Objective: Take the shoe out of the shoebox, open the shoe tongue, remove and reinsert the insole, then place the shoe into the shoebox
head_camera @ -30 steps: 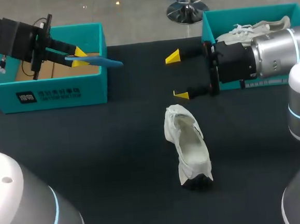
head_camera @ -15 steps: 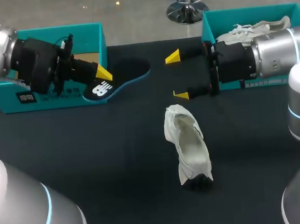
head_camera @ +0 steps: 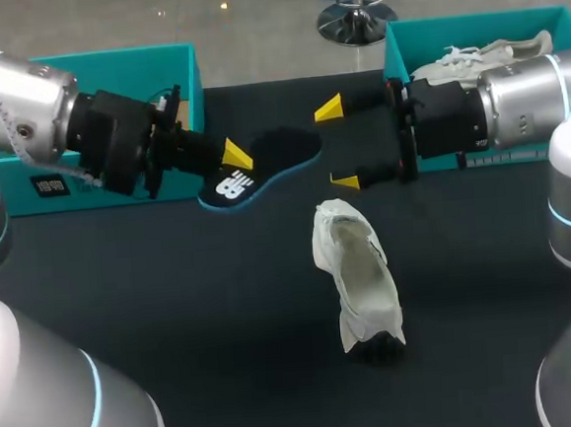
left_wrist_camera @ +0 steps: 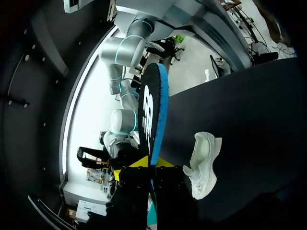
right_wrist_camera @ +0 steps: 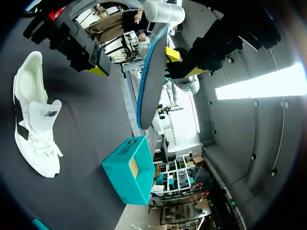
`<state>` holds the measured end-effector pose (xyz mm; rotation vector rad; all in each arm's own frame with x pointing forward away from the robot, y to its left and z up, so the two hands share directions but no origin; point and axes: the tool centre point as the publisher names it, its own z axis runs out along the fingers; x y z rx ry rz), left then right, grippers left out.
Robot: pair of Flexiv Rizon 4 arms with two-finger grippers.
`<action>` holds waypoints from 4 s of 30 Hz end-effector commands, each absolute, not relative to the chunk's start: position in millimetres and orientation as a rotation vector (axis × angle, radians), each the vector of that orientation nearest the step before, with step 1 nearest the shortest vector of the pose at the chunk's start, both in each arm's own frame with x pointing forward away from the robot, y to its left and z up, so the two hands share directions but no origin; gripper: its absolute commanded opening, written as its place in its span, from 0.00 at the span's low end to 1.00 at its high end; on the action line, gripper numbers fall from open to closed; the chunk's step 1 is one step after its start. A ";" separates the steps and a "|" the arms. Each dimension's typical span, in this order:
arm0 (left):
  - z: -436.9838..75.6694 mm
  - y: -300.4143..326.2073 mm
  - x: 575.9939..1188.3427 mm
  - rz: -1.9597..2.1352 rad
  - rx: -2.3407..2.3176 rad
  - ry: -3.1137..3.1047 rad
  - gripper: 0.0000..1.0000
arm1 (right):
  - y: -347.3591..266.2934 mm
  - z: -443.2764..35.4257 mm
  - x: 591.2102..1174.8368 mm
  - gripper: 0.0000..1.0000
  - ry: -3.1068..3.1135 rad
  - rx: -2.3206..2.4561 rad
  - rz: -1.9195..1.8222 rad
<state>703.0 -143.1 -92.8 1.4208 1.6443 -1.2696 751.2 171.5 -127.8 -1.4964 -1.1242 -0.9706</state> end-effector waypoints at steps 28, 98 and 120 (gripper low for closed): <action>-113.4 -168.3 693.7 -1.265 1.360 1.684 0.00 | 173.3 -128.3 751.4 0.00 -1.124 -1.499 -0.971; -21.4 -147.9 767.4 -0.391 2.187 2.060 1.00 | 163.2 -152.8 761.2 0.00 -1.346 -1.377 -1.039; -27.3 -183.2 768.3 -0.410 2.159 2.126 1.00 | 163.2 -152.8 761.2 0.00 -1.346 -1.377 -1.039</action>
